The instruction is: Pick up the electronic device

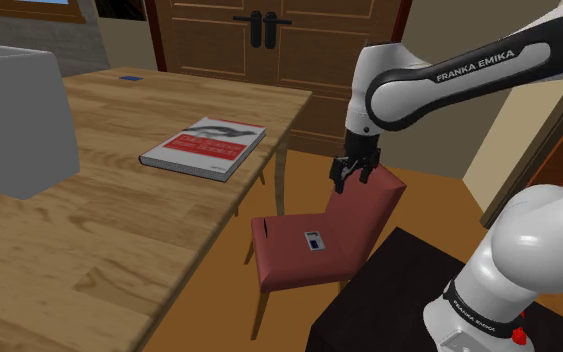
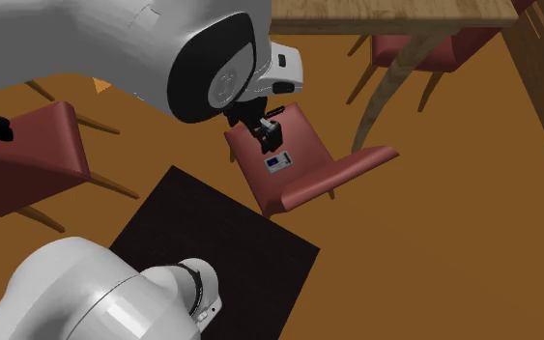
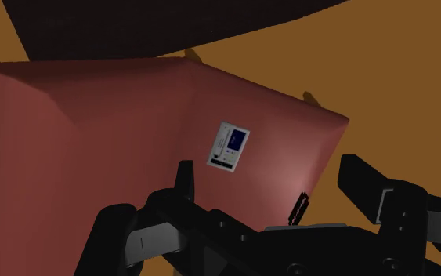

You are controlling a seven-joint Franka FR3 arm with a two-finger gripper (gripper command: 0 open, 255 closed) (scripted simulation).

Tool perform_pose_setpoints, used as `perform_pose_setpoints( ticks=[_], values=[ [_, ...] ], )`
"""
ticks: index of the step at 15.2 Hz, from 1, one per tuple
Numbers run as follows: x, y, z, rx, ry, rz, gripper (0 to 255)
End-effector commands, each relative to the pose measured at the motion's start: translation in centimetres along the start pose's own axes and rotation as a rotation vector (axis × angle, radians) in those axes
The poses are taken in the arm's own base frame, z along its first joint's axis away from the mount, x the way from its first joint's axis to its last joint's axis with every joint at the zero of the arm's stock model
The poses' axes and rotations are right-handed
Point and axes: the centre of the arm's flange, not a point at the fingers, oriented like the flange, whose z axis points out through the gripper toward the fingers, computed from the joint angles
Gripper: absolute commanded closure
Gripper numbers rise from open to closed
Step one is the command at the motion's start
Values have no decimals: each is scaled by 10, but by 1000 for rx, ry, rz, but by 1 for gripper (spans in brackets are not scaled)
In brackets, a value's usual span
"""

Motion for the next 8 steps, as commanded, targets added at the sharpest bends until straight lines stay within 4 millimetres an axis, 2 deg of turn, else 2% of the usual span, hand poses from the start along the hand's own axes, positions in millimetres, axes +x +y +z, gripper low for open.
perform_pose_setpoints(
  ticks=[1,8],
  values=[
    [9,-1,26,5,5,28,0],
    [42,0,112,20,13,121,0]
  ],
)
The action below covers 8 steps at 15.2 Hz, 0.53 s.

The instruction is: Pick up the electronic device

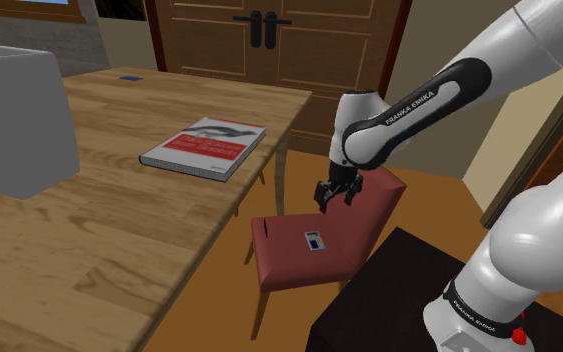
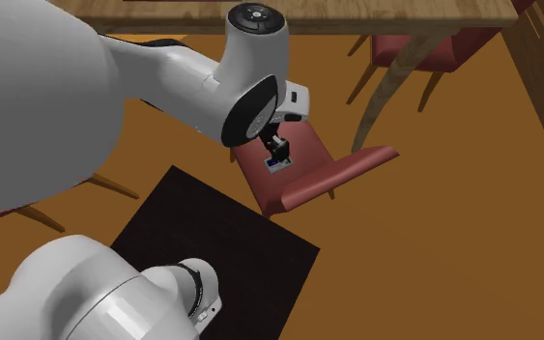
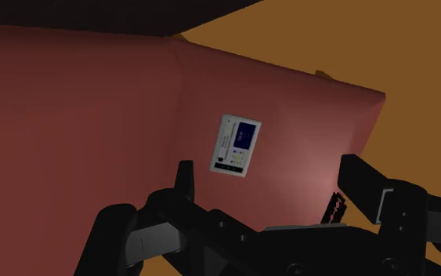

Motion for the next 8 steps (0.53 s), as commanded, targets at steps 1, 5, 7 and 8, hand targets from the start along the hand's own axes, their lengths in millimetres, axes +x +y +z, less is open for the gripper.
perform_pose_setpoints(
  ticks=[1,5,7,8],
  values=[
    [9,-1,26,5,5,28,0],
    [27,0,75,13,9,81,0],
    [37,0,100,18,12,108,0],
    [41,1,112,20,13,121,0]
  ],
)
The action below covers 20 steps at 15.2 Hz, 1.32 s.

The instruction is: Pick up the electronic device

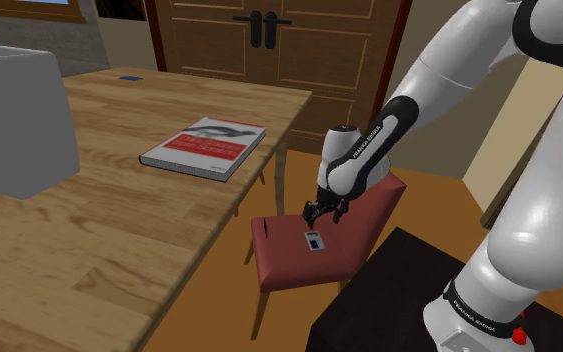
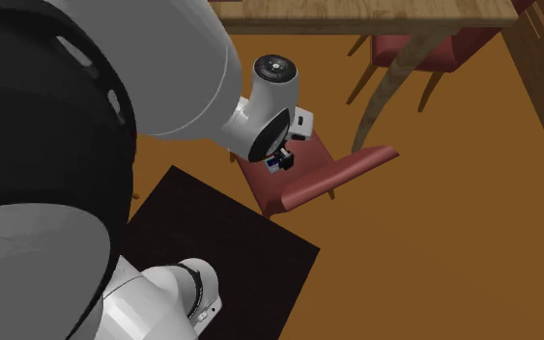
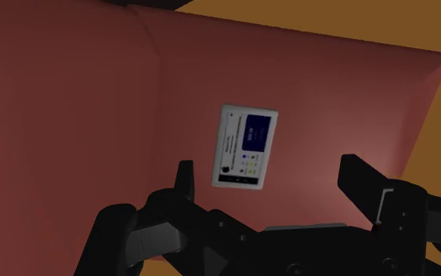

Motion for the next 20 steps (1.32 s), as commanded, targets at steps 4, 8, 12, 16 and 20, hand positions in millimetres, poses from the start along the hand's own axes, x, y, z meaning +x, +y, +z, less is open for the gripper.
perform_pose_setpoints(
  ticks=[4,8,12,16,20],
  values=[
    [25,1,60,11,7,66,0],
    [26,1,82,11,7,66,0],
    [26,2,100,11,7,66,0],
    [26,1,100,11,7,66,255],
    [26,1,99,11,7,66,255]
  ],
)
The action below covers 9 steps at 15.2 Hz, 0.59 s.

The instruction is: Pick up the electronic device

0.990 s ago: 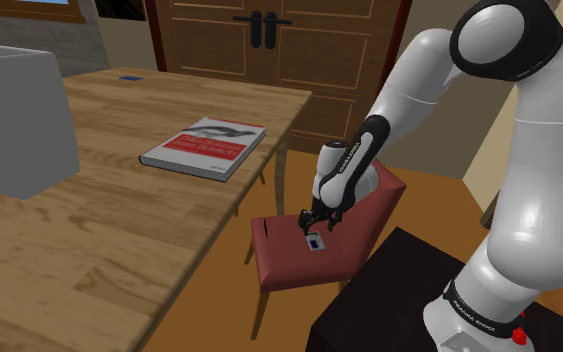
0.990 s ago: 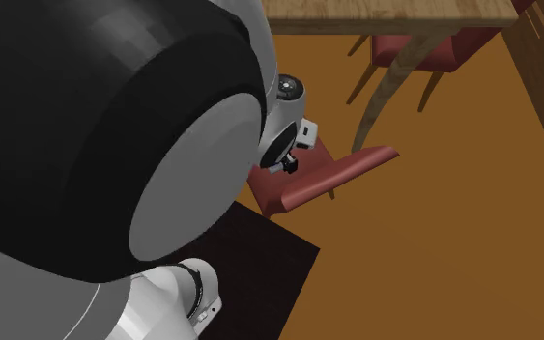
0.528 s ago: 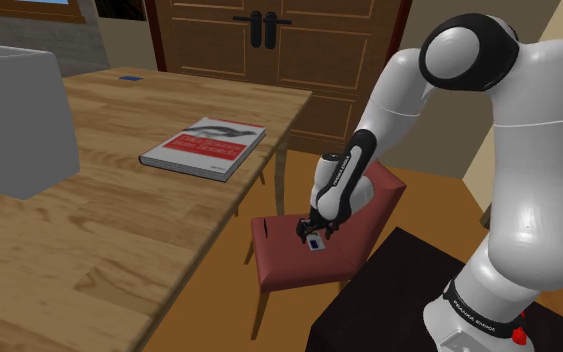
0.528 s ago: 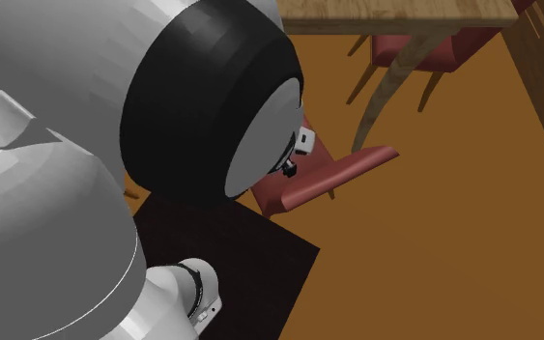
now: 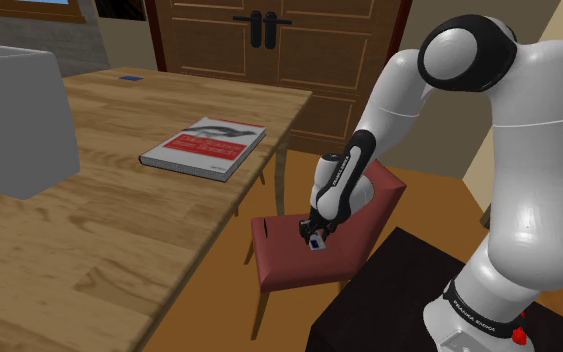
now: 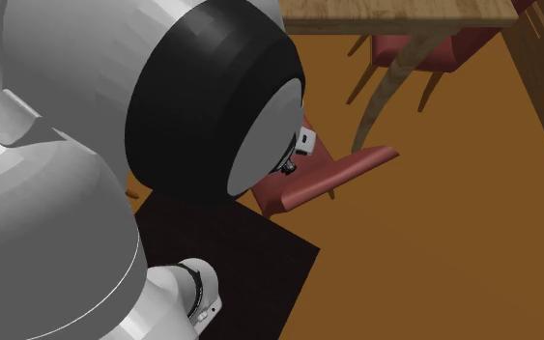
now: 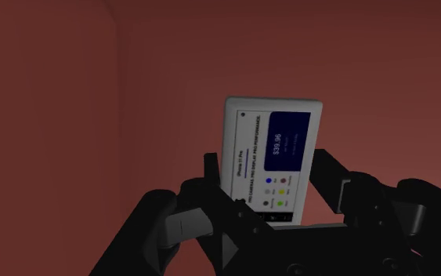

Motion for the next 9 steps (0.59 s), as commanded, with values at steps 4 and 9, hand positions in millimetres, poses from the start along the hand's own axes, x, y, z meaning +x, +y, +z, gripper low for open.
perform_pose_setpoints(
  ticks=[4,9],
  values=[
    [-1,-2,-2,1,0,-5,255],
    [-1,-2,-29,1,0,-5,255]
  ],
)
